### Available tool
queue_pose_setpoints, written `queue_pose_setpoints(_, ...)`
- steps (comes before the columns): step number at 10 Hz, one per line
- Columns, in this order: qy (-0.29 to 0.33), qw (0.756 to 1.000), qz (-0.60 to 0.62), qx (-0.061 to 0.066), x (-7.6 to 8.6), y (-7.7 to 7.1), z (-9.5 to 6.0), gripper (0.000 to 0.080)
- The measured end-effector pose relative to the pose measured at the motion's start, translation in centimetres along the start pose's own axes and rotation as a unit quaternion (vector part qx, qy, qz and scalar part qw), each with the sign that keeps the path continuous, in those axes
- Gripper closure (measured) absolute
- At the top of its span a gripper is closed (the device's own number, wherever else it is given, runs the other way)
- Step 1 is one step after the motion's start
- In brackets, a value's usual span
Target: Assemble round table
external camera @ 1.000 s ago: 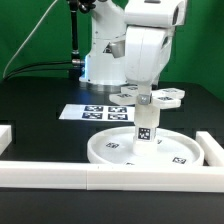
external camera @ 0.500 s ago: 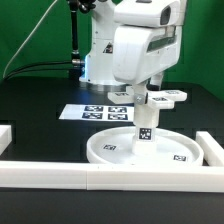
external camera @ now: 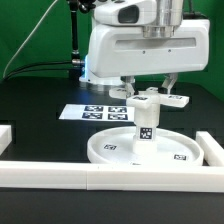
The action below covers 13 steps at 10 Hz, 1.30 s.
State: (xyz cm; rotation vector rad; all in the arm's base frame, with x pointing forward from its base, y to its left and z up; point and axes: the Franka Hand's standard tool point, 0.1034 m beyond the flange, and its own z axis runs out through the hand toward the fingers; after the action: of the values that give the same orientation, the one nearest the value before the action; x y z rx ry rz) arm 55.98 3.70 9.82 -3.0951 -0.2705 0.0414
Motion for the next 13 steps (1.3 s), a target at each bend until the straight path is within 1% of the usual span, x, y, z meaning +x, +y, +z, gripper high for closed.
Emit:
queue_pose_setpoints(1,0.001,0.999,0.053,0.005,0.02,-0.2,0.03,0.0357)
queue_pose_setpoints(4,0.001,0.989,0.151,0.006,0.06,-0.25,0.03,0.0357)
queue_pose_setpoints(7,0.001,0.964,0.265,0.007,0.09,-0.31,0.01,0.0357)
queue_pose_setpoints(8,0.001,0.95,0.311,0.012,0.11,-0.29,0.02,0.0357)
queue_pose_setpoints(10,0.014,0.897,0.44,0.038,0.11,-0.18,0.08,0.0357)
queue_pose_setpoints(11,0.017,0.866,0.498,0.047,0.06,-0.18,0.09,0.0357)
queue_pose_setpoints(12,0.018,0.847,0.529,0.049,0.13,-0.17,0.06,0.0357)
queue_pose_setpoints(13,0.02,0.813,0.58,0.053,0.26,-0.17,0.06,0.0357)
